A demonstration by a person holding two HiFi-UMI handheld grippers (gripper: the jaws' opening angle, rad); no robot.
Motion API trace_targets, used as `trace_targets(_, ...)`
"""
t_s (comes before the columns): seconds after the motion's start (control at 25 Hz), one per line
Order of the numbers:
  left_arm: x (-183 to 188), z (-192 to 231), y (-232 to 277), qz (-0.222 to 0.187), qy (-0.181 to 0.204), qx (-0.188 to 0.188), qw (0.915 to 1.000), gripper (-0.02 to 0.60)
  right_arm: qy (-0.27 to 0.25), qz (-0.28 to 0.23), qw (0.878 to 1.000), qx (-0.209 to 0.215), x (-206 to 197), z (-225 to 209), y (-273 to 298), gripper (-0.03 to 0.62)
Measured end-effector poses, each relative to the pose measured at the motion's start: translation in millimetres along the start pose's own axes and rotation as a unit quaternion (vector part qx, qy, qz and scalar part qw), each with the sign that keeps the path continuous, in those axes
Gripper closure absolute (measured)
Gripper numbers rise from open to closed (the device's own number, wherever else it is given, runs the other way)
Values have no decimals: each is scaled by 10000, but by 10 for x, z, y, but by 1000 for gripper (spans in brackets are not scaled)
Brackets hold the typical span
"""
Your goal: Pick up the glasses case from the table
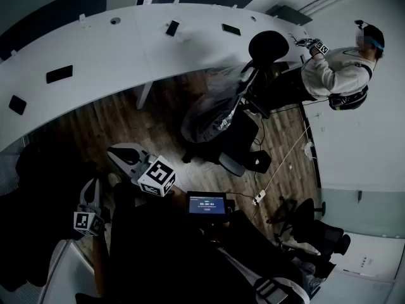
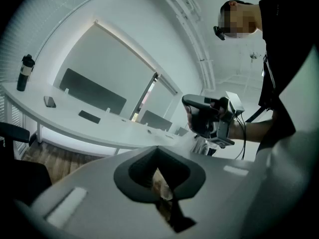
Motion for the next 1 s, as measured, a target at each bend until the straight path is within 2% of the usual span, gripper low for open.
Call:
trace_targets(0.32,367,789,-510,-126,104,378,9992,578,-496,-67,9983,313,195,427,828,585)
trace_targets(0.56,542,1121,-635,-250,98,464,9986,578,-669,-35,9967,458,190,574,1191,585)
trace_targets(0.76,704,1251,-594,-261,105,607,9978,578,-633,-20,9957,672,202,521,1489,585)
trace_targets(0.88,761,1377,-509,-234,253,692,9970,578,-631,-19,9954,720,218,366,1703,585)
trace_targets(1.0,914,1462,-352,-375,143,832,9957,578,-628,52,9952,743,227,187,1896,585)
Point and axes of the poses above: the fingertips, and each gripper's own axes: y forward along the fingers, z to its left, x out of its top, the point moved 9 cm from there along -y, backward along the fingers, and after that the axes turned 13 degrees about -x, right-handed, at the moved point
